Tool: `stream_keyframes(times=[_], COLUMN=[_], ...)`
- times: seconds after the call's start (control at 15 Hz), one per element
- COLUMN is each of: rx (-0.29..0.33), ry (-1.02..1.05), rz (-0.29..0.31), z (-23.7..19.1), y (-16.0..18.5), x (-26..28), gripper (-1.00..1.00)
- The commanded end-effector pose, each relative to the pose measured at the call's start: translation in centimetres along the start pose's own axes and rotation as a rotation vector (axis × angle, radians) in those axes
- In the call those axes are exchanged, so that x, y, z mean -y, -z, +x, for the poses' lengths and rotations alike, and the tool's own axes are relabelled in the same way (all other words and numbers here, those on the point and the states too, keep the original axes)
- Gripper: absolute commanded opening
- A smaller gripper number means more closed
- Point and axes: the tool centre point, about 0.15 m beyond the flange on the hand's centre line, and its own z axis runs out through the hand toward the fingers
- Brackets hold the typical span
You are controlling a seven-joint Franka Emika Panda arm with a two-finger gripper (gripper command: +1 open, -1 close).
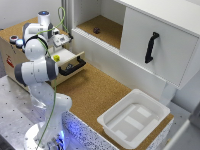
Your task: Go towards the yellow block and pick it up
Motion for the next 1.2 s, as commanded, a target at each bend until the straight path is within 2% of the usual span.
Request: stream_keyframes(times=[0.0, 0.4, 0.67, 1.13], rx=[0.076, 0.045, 0.041, 0.007], ry=[-0.007, -0.014, 0.007, -0.005], rz=[0.078, 0.117, 0.073, 0.035], z=[1.5, 0.1, -0.7, -0.8], y=[-2.1, -3.5, -5.0, -7.2], x=[-4.0, -5.3, -5.4, -6.3], gripper=[1.00, 1.00, 1.00, 1.00])
